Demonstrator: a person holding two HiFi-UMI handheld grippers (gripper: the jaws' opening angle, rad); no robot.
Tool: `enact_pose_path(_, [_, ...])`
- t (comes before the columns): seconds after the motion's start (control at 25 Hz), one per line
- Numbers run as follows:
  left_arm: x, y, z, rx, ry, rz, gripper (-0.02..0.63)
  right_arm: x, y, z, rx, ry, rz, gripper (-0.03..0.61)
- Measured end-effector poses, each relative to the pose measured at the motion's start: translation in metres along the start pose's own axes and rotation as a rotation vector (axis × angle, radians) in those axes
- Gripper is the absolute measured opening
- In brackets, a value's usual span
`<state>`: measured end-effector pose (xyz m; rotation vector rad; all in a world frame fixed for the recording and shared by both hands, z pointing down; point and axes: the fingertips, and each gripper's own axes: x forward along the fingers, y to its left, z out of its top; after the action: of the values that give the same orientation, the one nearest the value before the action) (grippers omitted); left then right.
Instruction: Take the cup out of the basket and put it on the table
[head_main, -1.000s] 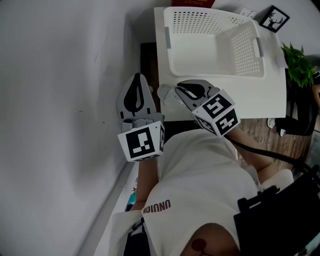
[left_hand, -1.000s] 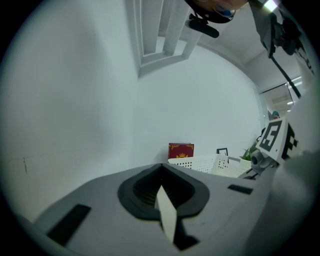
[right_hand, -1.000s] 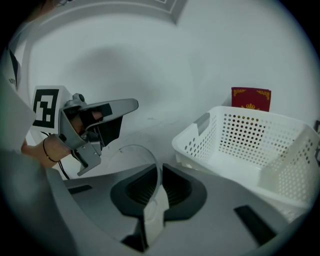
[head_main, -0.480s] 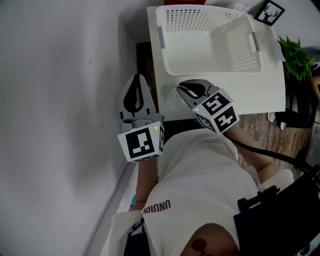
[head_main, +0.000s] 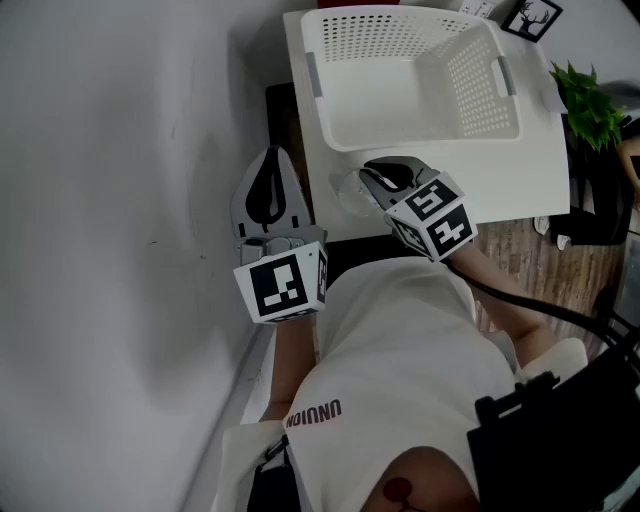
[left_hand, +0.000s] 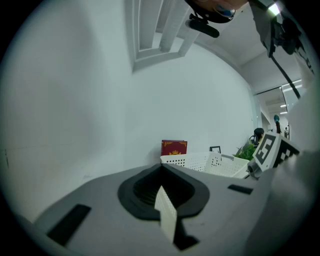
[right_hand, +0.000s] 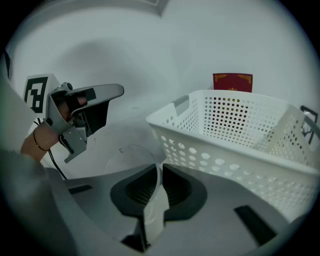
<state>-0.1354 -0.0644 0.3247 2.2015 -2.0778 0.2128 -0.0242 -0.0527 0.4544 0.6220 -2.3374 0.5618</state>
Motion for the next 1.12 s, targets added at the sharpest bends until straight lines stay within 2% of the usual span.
enact_pose_path(1.12, [0.011, -0.012, -0.005, 0.0, 0.022, -0.059, 0.011, 0.017, -0.027, -0.048, 0.054, 0.122, -0.066, 0.04])
